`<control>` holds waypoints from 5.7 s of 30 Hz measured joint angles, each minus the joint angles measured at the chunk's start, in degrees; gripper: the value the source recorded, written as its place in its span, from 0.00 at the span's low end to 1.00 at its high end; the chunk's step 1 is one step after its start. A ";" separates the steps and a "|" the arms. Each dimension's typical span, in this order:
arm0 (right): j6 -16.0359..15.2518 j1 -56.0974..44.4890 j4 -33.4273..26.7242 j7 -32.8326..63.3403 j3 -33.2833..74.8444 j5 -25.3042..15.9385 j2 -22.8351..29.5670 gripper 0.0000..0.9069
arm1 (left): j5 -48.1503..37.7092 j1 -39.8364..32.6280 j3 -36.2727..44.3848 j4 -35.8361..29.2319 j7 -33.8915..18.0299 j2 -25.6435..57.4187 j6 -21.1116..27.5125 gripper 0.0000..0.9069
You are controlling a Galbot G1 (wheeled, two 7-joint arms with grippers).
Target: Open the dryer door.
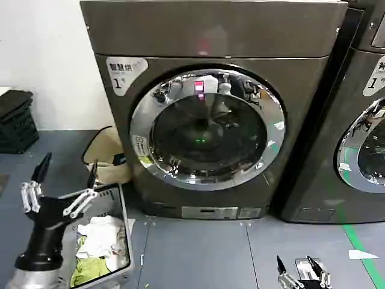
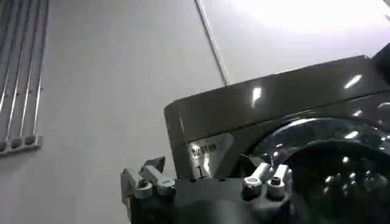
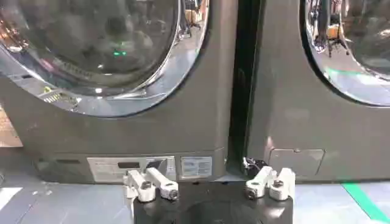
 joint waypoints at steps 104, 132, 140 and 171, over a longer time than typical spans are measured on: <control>8.66 91.24 -48.47 -11.83 -56.15 15.30 -13.79 1.00 | 3.42 5.35 0.50 -2.94 0.95 -0.33 -0.29 1.00; 10.06 96.05 -55.60 -16.33 -59.83 15.58 -7.02 1.00 | 2.63 6.31 -0.94 -2.94 1.89 0.11 -0.78 1.00; 12.89 96.55 -57.05 -24.60 -60.50 18.61 -8.35 1.00 | 1.83 6.19 -2.44 -2.94 2.01 0.41 -0.72 1.00; 21.40 96.02 -47.94 -61.34 -63.12 33.48 -25.62 1.00 | -2.73 0.28 -14.88 11.30 7.04 13.19 1.78 1.00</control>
